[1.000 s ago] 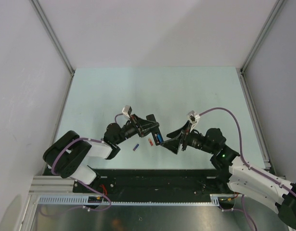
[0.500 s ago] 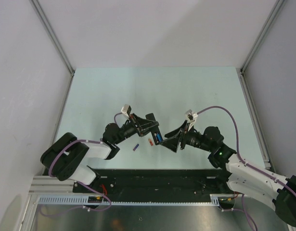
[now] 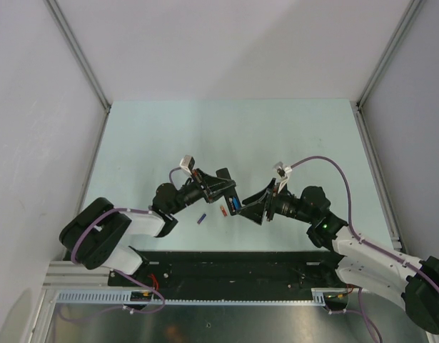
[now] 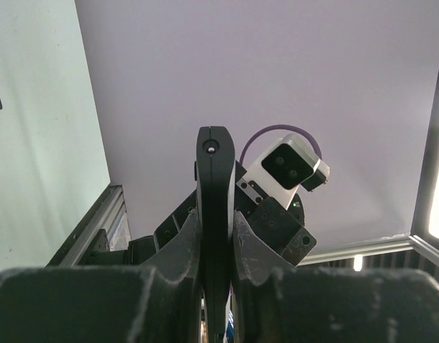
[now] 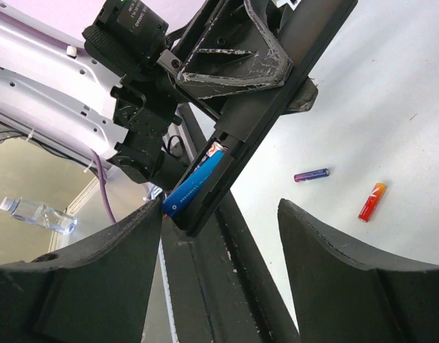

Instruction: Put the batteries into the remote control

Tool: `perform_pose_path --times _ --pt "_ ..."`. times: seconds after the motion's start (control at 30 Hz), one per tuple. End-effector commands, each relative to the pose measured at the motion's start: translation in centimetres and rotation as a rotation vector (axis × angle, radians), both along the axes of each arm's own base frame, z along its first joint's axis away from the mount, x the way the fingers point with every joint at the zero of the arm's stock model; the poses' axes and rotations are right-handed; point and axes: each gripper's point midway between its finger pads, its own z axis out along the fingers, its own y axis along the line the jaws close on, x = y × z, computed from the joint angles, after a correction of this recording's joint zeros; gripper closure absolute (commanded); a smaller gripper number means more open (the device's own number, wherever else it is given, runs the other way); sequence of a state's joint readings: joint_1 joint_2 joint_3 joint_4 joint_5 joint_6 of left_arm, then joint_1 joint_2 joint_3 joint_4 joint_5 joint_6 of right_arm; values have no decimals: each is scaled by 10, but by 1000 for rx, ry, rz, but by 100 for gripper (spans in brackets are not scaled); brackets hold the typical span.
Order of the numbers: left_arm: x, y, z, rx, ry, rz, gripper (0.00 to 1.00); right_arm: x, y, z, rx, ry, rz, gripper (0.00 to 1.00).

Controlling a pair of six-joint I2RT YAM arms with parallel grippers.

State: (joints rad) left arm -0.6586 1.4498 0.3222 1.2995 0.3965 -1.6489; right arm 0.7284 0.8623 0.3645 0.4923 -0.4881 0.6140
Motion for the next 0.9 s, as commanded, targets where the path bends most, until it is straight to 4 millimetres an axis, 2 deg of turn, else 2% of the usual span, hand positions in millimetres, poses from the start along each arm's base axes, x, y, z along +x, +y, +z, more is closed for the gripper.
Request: perform_pose_path --times 0.0,0.87 --pt "-38 17 90 -255 -325 -41 100 8 -1 7 27 -19 -28 31" --pt "-49 16 98 -271 -354 -66 100 21 5 -1 49 78 -21 41"
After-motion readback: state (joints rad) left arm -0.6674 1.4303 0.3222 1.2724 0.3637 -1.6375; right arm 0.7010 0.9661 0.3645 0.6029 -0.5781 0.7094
